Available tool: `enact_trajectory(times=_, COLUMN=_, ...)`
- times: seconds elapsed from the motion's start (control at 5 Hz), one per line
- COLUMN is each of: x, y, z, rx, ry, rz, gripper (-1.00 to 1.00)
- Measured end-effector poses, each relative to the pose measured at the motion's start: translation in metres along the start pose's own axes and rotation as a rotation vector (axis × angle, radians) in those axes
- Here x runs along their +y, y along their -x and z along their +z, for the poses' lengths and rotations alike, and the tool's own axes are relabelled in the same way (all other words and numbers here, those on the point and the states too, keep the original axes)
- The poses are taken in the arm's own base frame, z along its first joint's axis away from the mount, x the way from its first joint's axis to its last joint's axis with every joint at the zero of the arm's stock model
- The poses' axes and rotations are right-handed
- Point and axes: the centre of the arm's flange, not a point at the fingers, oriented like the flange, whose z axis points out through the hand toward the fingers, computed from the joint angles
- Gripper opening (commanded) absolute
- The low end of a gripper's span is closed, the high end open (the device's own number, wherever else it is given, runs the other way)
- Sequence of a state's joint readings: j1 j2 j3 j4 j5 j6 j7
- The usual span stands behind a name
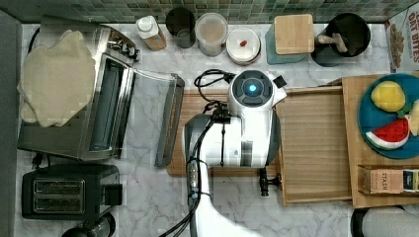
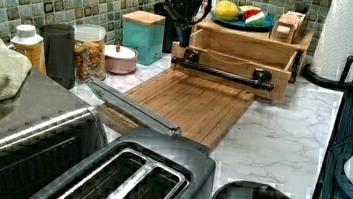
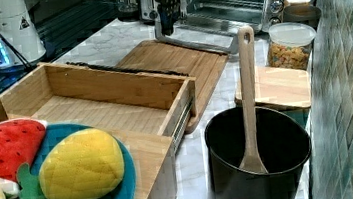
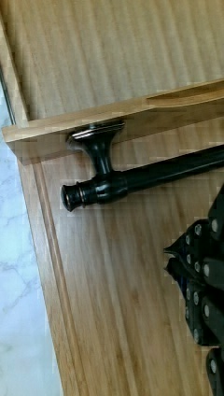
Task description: Close the drawer.
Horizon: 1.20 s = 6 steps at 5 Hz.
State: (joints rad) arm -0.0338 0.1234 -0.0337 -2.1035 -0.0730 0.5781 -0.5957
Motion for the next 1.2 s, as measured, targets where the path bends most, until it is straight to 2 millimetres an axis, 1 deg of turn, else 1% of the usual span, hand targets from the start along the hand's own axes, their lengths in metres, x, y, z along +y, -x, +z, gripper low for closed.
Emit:
enact_trajectory(times=0.2, x=0.002, y=0.011, z=0.024, rx=-0.001, ry=0.011, rz=-0.01, gripper=-1.0)
enact_trajectory(times=0.4, x=0.007, y=0.033, z=0.055, rx=-0.04, ry=0.033, rz=-0.026, gripper=-1.0)
enact_trajectory(times=0.6, x=0.012, y=0.059, z=0.084, rx=-0.098, ry=0.042, rz=-0.029, gripper=-1.0)
enact_trajectory(times=0.8, x=0.012, y=0.073, z=0.098, rx=0.011, ry=0.063, rz=-0.092, gripper=-1.0)
enact_trajectory(times=1.0, x=0.011, y=0.082, z=0.102, rx=0.069, ry=0.049, rz=-0.108, gripper=-1.0)
enact_trajectory(times=1.2, x=0.017, y=0.084, z=0.104, rx=0.021, ry=0.062, rz=-0.095, gripper=-1.0)
